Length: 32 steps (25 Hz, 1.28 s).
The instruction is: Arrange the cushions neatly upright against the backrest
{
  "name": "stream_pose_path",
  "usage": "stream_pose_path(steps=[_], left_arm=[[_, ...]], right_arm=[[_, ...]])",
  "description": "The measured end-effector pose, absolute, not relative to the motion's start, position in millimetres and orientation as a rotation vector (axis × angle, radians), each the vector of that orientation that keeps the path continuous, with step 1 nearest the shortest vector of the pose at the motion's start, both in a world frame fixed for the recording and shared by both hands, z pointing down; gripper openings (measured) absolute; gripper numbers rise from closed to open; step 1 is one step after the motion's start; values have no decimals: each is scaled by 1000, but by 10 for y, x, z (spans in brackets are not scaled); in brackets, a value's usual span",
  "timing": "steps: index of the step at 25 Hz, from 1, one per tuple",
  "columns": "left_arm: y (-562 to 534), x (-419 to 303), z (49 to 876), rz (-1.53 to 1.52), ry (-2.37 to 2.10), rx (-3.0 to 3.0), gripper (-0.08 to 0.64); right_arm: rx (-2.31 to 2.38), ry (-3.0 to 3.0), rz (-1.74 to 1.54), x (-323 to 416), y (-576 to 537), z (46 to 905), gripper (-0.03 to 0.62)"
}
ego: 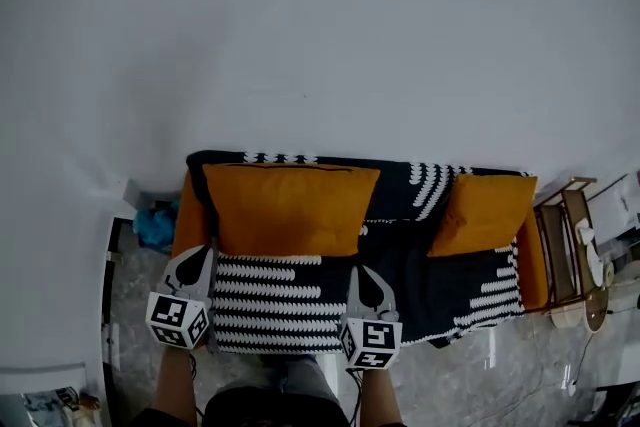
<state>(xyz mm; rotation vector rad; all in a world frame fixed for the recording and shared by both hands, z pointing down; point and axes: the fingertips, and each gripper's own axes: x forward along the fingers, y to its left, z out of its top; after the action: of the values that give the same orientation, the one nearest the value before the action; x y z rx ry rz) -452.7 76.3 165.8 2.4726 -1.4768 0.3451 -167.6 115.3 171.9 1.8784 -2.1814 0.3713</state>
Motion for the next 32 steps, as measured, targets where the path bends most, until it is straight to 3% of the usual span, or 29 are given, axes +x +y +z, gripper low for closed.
stream_pose_path(steps=[19,32], left_arm=[[907,-4219,614,212,-1526,2593,2],[927,-3852,399,217,-1602,2568,2]], right_arm=[[1946,-2257,235,-1328,1263,725,14],[1890,-2304,178,-891,1171,522,12]])
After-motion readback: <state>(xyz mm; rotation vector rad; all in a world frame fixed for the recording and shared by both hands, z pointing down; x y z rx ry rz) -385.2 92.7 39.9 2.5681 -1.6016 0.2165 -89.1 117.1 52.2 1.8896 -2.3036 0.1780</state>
